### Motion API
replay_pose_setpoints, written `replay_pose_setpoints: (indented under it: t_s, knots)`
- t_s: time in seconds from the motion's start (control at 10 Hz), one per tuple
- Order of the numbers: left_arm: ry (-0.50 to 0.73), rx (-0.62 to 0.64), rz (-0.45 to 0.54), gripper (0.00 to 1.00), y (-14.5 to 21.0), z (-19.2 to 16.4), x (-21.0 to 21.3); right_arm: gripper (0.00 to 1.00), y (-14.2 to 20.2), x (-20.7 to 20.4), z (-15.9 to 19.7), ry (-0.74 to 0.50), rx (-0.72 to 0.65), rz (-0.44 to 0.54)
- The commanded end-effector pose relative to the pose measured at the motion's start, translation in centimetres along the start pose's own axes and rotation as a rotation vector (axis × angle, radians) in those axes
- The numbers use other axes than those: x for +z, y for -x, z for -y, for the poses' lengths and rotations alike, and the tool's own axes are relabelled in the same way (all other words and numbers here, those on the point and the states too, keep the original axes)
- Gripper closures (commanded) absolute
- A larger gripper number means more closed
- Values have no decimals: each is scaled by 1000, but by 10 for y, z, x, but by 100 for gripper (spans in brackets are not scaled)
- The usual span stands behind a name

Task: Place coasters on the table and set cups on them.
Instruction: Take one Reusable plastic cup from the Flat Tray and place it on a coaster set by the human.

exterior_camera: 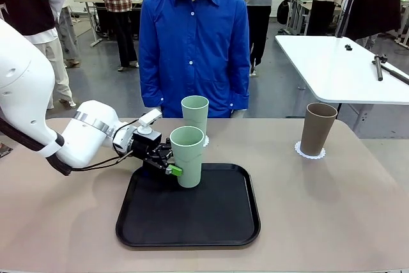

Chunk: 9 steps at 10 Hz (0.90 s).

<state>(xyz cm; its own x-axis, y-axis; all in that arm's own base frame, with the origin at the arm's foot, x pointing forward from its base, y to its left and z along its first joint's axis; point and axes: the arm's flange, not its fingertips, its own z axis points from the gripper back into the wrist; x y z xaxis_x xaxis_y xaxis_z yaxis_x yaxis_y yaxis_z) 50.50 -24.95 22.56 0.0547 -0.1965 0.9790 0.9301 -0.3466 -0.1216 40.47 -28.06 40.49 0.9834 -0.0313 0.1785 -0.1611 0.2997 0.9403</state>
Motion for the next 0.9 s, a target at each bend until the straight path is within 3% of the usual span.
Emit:
replay_pose_setpoints:
  t_s: [0.0, 0.5, 0.8]
  knots:
    - [19, -15, -24, 0, 0, -6, -5, 0, 0, 0, 0, 3, -4, 3]
    - [58, -41, -35, 0, -1, -4, -11, 0, 0, 0, 0, 3, -4, 3]
    - [74, -53, -18, 89, -3, -4, -11, 0, 0, 0, 0, 3, -4, 3]
